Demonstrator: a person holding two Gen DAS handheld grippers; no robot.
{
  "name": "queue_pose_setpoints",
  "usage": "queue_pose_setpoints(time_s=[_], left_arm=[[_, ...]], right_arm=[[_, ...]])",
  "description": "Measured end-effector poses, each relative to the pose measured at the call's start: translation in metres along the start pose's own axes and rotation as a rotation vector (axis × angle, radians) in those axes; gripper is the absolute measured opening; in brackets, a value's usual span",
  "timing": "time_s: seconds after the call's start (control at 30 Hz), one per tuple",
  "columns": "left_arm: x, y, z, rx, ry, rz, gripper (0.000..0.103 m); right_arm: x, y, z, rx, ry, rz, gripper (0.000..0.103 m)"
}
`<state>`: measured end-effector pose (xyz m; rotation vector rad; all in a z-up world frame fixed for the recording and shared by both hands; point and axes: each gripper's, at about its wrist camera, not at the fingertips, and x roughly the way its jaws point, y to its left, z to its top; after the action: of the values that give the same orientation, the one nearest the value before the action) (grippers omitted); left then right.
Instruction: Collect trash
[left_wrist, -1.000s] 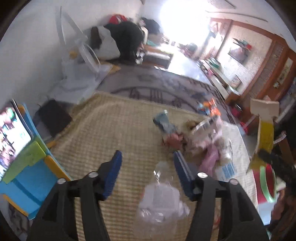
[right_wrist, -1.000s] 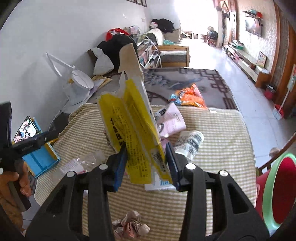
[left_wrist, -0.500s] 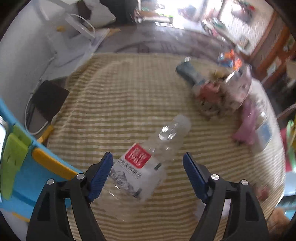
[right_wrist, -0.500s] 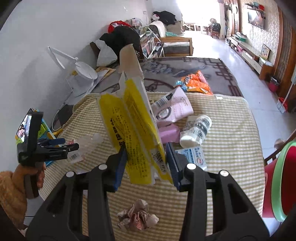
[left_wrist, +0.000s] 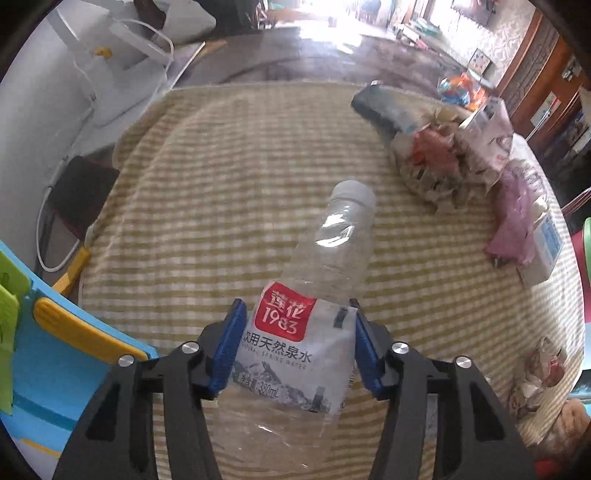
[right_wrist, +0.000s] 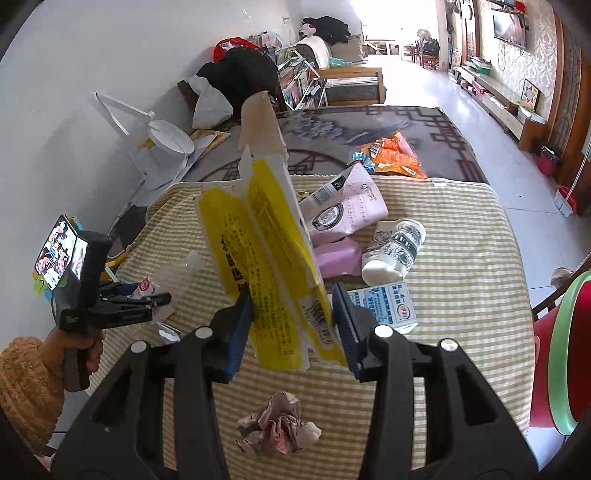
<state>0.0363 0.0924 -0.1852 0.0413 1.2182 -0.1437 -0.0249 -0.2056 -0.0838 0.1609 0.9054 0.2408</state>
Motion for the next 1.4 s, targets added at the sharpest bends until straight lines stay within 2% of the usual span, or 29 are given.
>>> queue_pose_setpoints(time_s=[0.17, 0.37, 0.5, 0.67, 0.93, 1.4], left_arm=[[-0.027, -0.007, 0.003, -0.083, -0.093, -0.066, 0.051], [-0.088, -0.041, 0.019, -0.103, -0.279, -0.143, 0.051], [-0.114, -0.067, 0.027, -0.116, -0.351, -0.196, 0.051], [-0.135, -0.103, 0.035, -0.090, -0.402, -0.203, 0.051], [-0.148, -0.155, 0.035, -0.049, -0.423, -0.187, 0.051], [-0.159, -0.273, 0.020, -0.073, -0.469, -0.150, 0.051]], right_arm=[[-0.007, -0.001, 0.002, 0.009, -0.036, -0.005, 0.043], [-0.026, -0.008, 0.007, 0.050, -0.121, 0.015, 0.043], [-0.041, -0.013, 0.006, 0.049, -0.165, 0.013, 0.043], [-0.058, -0.032, 0.002, 0.074, -0.199, 0.002, 0.043], [-0.075, -0.072, -0.003, 0.097, -0.219, 0.017, 0.042], [-0.127, -0.190, -0.008, 0.092, -0.243, 0.042, 0.042]])
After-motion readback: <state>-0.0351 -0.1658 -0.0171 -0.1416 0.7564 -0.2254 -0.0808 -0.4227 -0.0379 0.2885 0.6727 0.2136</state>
